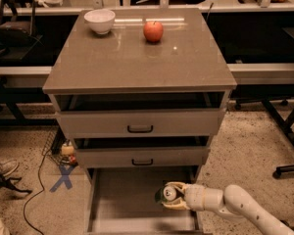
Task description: Pick green can from bottom drawer and place on counter
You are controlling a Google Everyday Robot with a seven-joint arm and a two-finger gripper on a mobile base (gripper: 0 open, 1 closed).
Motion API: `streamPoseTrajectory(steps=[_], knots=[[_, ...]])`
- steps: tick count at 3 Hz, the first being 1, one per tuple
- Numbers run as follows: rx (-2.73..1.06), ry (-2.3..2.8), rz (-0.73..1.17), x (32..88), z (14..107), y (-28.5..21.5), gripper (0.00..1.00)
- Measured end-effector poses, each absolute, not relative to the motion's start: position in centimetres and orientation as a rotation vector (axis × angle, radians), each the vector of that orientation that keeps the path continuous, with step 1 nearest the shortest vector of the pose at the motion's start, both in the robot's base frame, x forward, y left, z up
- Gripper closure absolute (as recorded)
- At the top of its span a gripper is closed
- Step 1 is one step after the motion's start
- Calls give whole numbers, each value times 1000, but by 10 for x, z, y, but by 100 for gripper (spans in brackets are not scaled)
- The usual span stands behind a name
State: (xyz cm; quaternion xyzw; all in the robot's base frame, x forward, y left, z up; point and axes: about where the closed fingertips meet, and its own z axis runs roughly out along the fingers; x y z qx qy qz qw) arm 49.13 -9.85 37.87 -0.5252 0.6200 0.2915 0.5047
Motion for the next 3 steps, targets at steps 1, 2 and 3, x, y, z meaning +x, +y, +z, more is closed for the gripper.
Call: streamPoseTrajectory(steps=[1, 2, 3], knots=[[-1288, 1475, 661, 487, 426, -114, 100], [-1303, 1460, 588, 469, 517, -145, 100], [-1332, 1440, 492, 457, 614, -178, 100]])
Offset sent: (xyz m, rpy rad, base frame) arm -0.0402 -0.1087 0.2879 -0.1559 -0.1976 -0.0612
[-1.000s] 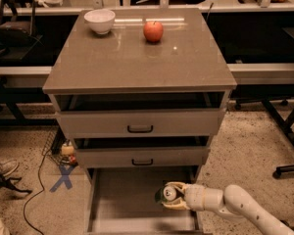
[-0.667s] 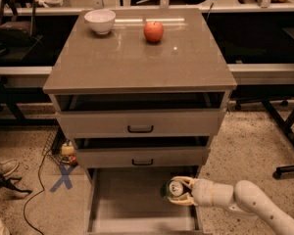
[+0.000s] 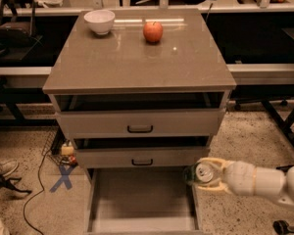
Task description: Pick green can from bottom drawer and place on counter
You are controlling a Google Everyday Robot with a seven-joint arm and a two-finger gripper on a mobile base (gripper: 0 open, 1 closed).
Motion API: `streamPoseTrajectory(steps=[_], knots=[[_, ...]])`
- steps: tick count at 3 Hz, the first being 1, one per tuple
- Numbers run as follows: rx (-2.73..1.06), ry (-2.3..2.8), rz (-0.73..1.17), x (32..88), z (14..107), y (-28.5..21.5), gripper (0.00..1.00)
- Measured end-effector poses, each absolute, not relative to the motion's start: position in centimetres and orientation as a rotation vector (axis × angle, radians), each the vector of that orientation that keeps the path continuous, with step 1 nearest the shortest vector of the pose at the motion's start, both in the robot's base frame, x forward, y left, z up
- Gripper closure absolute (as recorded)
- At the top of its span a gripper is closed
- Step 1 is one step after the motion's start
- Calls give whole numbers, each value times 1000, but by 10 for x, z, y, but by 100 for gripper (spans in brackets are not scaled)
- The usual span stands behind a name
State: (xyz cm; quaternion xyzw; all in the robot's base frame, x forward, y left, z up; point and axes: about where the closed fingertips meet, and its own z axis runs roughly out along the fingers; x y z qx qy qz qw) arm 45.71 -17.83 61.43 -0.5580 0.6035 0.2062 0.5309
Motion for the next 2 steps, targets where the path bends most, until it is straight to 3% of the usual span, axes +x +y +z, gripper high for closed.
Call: streamPoseTrajectory(steps=[1, 2], knots=[[-1355, 1382, 392, 446, 698, -201, 100], [-1370, 1377, 382, 446, 700, -199, 100]])
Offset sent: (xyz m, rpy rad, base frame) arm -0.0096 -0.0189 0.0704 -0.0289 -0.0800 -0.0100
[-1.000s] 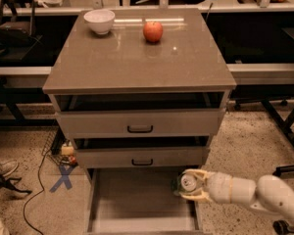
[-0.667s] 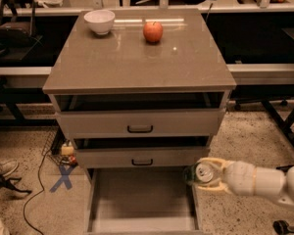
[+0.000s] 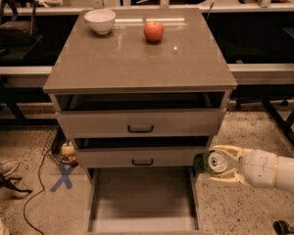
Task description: Pick green can from bottom drawer and place on counter
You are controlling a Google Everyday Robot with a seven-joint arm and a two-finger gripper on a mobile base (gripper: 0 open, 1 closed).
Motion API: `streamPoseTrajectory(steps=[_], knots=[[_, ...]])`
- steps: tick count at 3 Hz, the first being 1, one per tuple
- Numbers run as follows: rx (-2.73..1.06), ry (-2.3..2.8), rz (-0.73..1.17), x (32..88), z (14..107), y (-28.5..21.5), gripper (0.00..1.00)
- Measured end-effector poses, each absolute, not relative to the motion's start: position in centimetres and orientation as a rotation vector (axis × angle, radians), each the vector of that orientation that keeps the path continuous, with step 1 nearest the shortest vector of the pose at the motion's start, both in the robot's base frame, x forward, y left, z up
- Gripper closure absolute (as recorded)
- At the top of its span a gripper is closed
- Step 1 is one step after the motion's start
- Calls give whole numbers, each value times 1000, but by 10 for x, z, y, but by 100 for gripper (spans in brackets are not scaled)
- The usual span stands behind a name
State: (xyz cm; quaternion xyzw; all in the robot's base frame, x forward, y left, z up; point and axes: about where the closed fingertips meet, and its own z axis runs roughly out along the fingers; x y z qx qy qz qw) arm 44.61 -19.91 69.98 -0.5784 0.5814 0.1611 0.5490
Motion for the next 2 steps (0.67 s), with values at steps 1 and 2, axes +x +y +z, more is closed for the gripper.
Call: streamPoseTrajectory(steps=[1, 2], knots=[[-1397, 1356, 346, 450, 704, -198, 100], [-1447, 1273, 88, 468, 765, -231, 100]])
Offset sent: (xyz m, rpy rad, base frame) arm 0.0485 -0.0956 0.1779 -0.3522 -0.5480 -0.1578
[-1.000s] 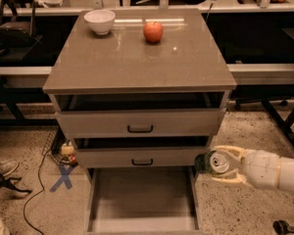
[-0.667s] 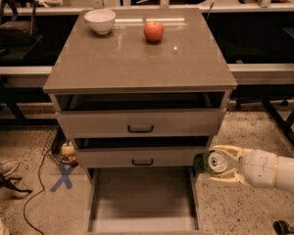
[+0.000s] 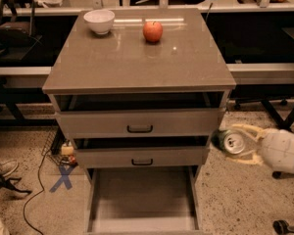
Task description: Pick green can from bottom drawer and place on counter
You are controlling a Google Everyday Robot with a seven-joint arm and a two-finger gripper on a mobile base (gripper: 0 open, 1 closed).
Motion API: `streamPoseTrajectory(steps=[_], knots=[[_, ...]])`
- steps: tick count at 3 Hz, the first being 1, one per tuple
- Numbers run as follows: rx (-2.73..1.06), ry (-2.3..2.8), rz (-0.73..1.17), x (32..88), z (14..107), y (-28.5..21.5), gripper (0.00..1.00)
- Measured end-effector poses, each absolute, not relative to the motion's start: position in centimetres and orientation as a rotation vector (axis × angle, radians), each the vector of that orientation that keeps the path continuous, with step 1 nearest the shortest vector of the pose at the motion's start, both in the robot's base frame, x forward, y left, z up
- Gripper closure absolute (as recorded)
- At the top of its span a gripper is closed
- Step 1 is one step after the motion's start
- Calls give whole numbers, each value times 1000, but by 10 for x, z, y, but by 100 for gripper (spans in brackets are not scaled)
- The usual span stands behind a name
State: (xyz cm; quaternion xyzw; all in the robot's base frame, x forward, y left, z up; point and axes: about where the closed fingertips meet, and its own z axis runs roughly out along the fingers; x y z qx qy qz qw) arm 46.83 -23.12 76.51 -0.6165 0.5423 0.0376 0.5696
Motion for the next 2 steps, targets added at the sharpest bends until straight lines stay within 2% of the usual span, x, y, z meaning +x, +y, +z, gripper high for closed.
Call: streamPoseTrajectory(steps=[1, 2], knots=[[-1479, 1190, -201, 487, 840, -267, 100], [-1512, 1120, -409, 506, 907, -285, 100]])
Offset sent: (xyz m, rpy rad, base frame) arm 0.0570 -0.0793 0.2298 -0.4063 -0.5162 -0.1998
